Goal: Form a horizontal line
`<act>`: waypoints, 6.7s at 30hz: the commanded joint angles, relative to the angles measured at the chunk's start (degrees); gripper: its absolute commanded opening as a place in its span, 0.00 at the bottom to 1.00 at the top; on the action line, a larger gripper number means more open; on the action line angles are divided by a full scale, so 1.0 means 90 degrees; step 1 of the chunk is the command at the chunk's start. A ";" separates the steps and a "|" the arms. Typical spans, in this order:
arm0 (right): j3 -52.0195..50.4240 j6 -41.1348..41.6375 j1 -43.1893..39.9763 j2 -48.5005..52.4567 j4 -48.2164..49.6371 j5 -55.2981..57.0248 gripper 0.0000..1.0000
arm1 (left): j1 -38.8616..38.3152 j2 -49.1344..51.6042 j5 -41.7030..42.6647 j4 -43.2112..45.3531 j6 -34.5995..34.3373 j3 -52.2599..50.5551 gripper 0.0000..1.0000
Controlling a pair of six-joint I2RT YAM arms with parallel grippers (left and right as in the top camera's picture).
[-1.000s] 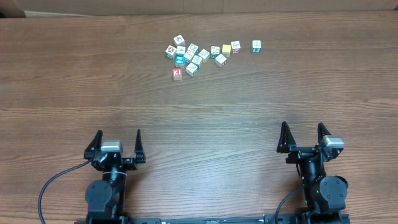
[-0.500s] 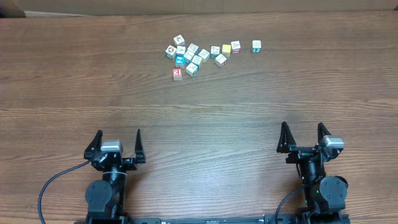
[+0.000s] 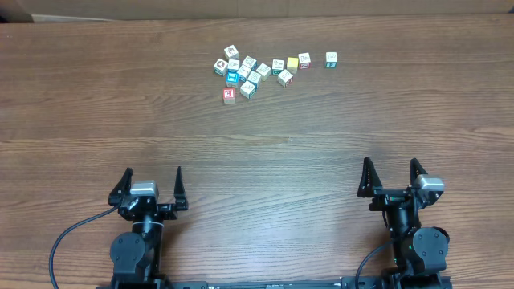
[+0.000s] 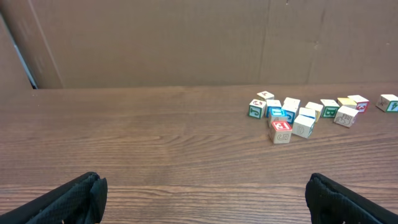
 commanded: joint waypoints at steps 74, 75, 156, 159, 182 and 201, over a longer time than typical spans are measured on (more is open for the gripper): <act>-0.0095 -0.0029 -0.0024 -0.0063 0.0019 -0.0007 1.00 | -0.0046 0.9894 0.4826 -0.7825 -0.0954 1.0992 1.00; -0.0095 -0.0029 -0.0024 -0.0063 0.0019 -0.0007 1.00 | -0.0046 1.0035 0.4828 -0.7817 -0.0957 1.0992 1.00; -0.0095 -0.0029 -0.0024 -0.0063 0.0019 -0.0007 1.00 | -0.1768 1.2369 -0.0119 -0.2917 -0.3075 0.9046 0.27; -0.0095 -0.0029 -0.0024 -0.0063 0.0019 -0.0007 1.00 | -0.1749 1.2369 -0.0153 -0.2885 -0.3070 0.9012 0.20; -0.0095 -0.0029 -0.0024 -0.0063 0.0019 -0.0007 1.00 | -0.1773 1.2371 -0.0338 -0.1484 -0.2268 0.8607 0.04; -0.0095 -0.0029 -0.0024 -0.0063 0.0019 -0.0007 1.00 | -0.1610 1.3041 0.0070 -0.0814 -0.2334 0.8551 0.04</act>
